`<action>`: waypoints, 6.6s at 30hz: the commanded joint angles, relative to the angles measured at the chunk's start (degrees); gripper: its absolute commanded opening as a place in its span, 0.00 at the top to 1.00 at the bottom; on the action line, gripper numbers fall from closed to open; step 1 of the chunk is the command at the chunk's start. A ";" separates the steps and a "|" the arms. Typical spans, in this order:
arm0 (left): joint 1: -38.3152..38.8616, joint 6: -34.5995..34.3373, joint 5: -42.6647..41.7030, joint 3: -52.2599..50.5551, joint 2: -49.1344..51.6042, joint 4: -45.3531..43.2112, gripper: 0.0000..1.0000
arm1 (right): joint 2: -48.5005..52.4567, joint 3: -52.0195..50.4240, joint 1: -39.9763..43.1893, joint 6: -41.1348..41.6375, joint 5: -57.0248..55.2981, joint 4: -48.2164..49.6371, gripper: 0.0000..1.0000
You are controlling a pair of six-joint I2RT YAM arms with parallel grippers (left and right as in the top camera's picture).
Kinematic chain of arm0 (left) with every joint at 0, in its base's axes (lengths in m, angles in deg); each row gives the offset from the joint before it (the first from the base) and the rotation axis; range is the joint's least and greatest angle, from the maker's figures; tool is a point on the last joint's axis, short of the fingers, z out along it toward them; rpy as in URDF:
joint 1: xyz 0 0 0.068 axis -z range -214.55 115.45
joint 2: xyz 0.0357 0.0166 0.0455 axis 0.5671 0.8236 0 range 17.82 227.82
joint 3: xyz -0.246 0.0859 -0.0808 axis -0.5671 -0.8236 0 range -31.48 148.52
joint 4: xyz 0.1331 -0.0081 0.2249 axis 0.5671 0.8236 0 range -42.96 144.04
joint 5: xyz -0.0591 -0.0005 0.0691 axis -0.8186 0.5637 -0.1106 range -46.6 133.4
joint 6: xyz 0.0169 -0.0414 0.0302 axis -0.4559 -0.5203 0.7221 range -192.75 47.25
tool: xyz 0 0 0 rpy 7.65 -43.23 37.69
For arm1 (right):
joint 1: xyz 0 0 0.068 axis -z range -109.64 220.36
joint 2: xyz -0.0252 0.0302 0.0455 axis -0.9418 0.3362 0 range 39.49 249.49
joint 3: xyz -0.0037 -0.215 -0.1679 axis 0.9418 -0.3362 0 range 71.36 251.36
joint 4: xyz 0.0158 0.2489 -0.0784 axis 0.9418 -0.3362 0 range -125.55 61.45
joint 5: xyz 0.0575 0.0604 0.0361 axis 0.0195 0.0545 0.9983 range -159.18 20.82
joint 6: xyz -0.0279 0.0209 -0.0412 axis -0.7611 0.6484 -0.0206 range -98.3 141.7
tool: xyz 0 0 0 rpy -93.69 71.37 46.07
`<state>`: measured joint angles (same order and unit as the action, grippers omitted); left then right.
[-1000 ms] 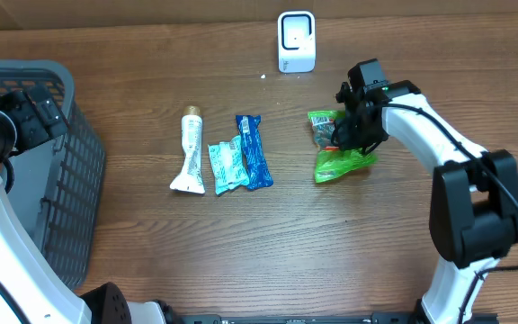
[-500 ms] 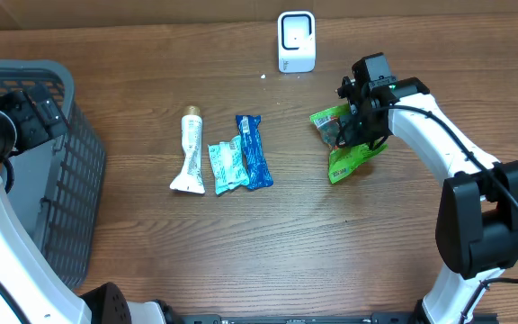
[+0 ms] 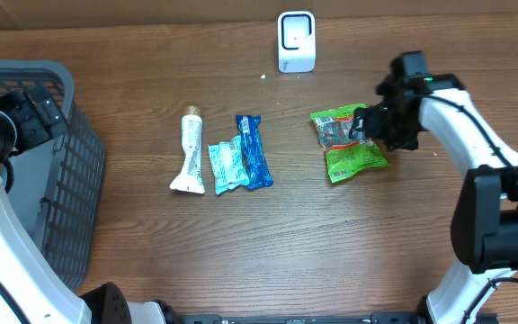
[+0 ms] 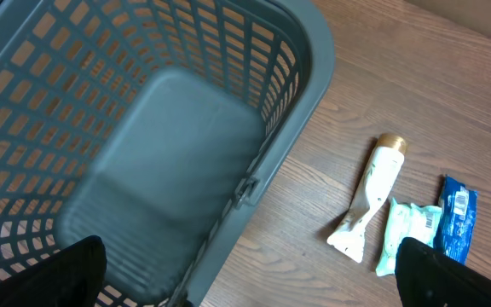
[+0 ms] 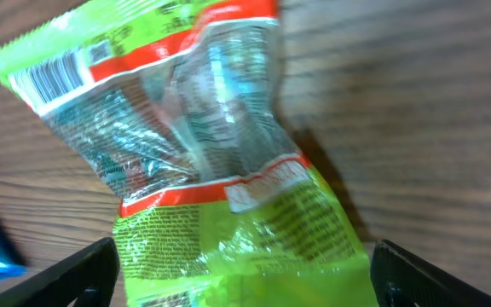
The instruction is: Scan the item barcode
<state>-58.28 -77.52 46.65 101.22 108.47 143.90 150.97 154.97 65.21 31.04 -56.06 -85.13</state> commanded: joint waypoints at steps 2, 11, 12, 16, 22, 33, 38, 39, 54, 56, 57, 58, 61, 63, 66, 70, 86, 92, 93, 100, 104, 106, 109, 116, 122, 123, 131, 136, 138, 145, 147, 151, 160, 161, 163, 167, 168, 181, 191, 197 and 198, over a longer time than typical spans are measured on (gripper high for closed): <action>-0.26 -0.83 -0.28 0.79 0.09 -0.07 0.00 | -0.68 -1.38 0.72 9.31 9.05 0.61 0.06; -0.26 -0.81 -0.28 0.81 0.09 -0.07 0.00 | -0.66 -10.36 -1.70 21.99 1.29 8.72 0.07; -0.26 -0.83 -0.28 0.81 0.09 -0.07 0.00 | -0.66 -11.21 -2.01 21.79 0.28 10.23 0.06; -0.26 -0.83 -0.28 0.81 0.09 -0.07 0.00 | -0.66 -13.03 -3.28 9.81 -2.19 15.50 0.00; -0.26 -0.83 -0.28 0.81 0.09 -0.07 0.00 | -1.70 -9.77 -4.02 -6.40 -3.98 14.49 0.00; -0.26 -0.81 -0.28 0.79 0.09 -0.07 0.00 | -3.72 -3.67 -4.35 -29.66 4.33 8.26 0.00; -0.26 -0.83 -0.28 0.79 0.09 -0.07 0.00 | -0.87 -6.71 -5.57 -30.60 1.92 11.10 0.00; -0.26 -0.81 -0.28 0.79 0.09 -0.07 0.00 | 0.07 -6.95 -5.79 -30.60 1.03 11.37 0.00; -0.26 -0.83 -0.26 0.79 0.09 -0.07 0.00 | 8.15 -8.26 -6.36 -25.94 -8.17 12.17 0.00; -0.26 -0.81 -0.28 0.79 0.09 -0.07 0.00 | 8.85 -9.60 -6.84 -25.05 -8.17 12.66 0.03; -0.26 -0.81 -0.28 0.79 0.09 -0.07 0.00 | 8.92 -10.36 -7.19 -24.04 -8.17 13.09 0.09; -0.26 -0.81 -0.28 0.79 0.09 -0.07 0.00 | 9.09 -11.39 -7.72 -22.23 -8.20 13.79 0.25; -0.26 -0.83 -0.28 0.81 0.09 -0.07 0.00 | 9.09 -12.20 -8.55 -17.75 -8.96 14.43 0.69; -0.26 -0.83 -0.28 0.79 0.09 -0.07 0.00 | 9.09 -12.20 -8.94 -14.32 -10.12 14.40 0.88; -0.26 -0.83 -0.28 0.81 0.09 -0.07 0.00 | 9.09 -12.20 -9.05 -12.02 -10.08 14.36 0.96; -0.26 -0.81 -0.28 0.81 0.09 -0.07 0.00 | 8.85 -11.02 -8.85 -9.46 -10.05 13.60 0.96; -0.26 -0.83 -0.26 0.81 0.09 -0.07 0.00 | -7.63 -4.17 -10.29 -17.33 -10.14 13.25 0.96; -0.24 -0.81 -0.26 0.81 0.09 -0.07 0.00 | -12.46 -4.17 -12.68 -17.51 -10.12 15.30 0.96; -0.26 -0.83 -0.28 0.79 0.09 -0.07 0.00 | -13.16 -4.13 -13.35 -18.01 -10.12 15.52 0.96; -0.26 -0.83 -0.28 0.79 0.09 -0.07 0.00 | -18.14 -4.07 -21.00 -20.31 -17.51 17.05 0.96; -0.26 -0.81 -0.28 0.79 0.09 -0.07 0.00 | -20.76 -4.07 -24.85 -20.33 -23.28 17.14 0.96; -0.26 -0.83 -0.28 0.81 0.09 -0.07 0.00 | -22.08 -4.07 -26.23 -20.33 -24.98 17.14 0.96; -0.26 -0.81 -0.28 0.81 0.09 -0.07 0.00 | -24.28 -4.07 -27.74 -20.35 -26.51 17.33 0.96; -0.26 -0.83 -0.26 0.81 0.09 -0.07 0.00 | -30.36 -4.07 -29.86 -20.35 -26.60 18.53 0.96; -0.26 -0.81 -0.28 0.81 0.09 -0.07 0.00 | -32.20 -4.07 -29.88 -20.79 -26.60 19.76 0.96; -0.26 -0.81 -0.28 0.79 0.09 -0.07 0.00 | -32.20 -4.09 -29.88 -21.24 -26.60 20.13 0.96; -0.26 -0.83 -0.28 0.81 0.09 -0.07 0.00 | -32.17 -4.09 -29.88 -21.62 -26.62 24.68 0.96; -0.26 -0.83 -0.28 0.81 0.09 -0.07 0.01 | -30.82 -4.11 -28.94 -21.84 -27.23 25.42 0.96; -0.26 -0.81 -0.26 0.81 0.09 -0.07 0.00 | -29.16 -4.15 -28.57 -21.42 -27.19 24.70 0.96; -0.26 -0.81 -0.28 0.81 0.09 -0.07 0.01 | -19.30 -4.15 -27.74 -19.82 -27.26 20.87 0.96; -0.26 -0.81 -0.28 0.81 0.09 -0.07 0.00 | -16.52 -4.15 -27.10 -19.87 -27.45 20.96 0.96; -0.26 -0.83 -0.28 0.81 0.09 -0.07 0.00 | -11.04 -4.15 -26.53 -19.87 -32.33 22.32 0.96; -0.26 -0.83 -0.28 0.79 0.09 -0.07 0.00 | -0.85 -4.15 -26.53 -15.39 -45.40 25.09 0.96; -0.26 -0.83 -0.28 0.81 0.09 -0.07 0.00 | 0.17 -4.17 -26.53 -13.64 -46.90 25.05 0.96; -0.26 -0.81 -0.28 0.81 0.09 -0.07 0.01 | 2.10 -4.20 -26.53 -11.65 -49.03 24.96 0.96; -0.26 -0.81 -0.28 0.81 0.09 -0.07 0.00 | 4.81 -4.24 -26.53 -8.94 -49.05 23.96 0.92; -0.26 -0.81 -0.28 0.81 0.09 -0.07 0.00 | 5.03 -4.24 -26.53 -7.54 -49.05 23.82 0.77; -0.26 -0.83 -0.28 0.81 0.09 -0.07 0.01 | -0.02 12.63 -15.78 0.24 -22.08 5.40 0.00; -0.26 -0.83 -0.28 0.79 0.09 -0.07 0.00 | 5.29 14.38 6.58 -15.61 17.59 4.31 0.02; -0.26 -0.81 -0.28 0.81 0.09 -0.07 0.01 | 12.28 14.36 9.40 -17.59 24.46 8.94 0.04; -0.26 -0.83 -0.28 0.79 0.09 -0.07 0.00 | 13.14 14.36 9.31 -17.75 24.72 9.64 0.04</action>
<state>-58.28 -77.52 46.62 101.22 108.47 143.92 161.79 169.16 75.72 16.34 -39.27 -76.47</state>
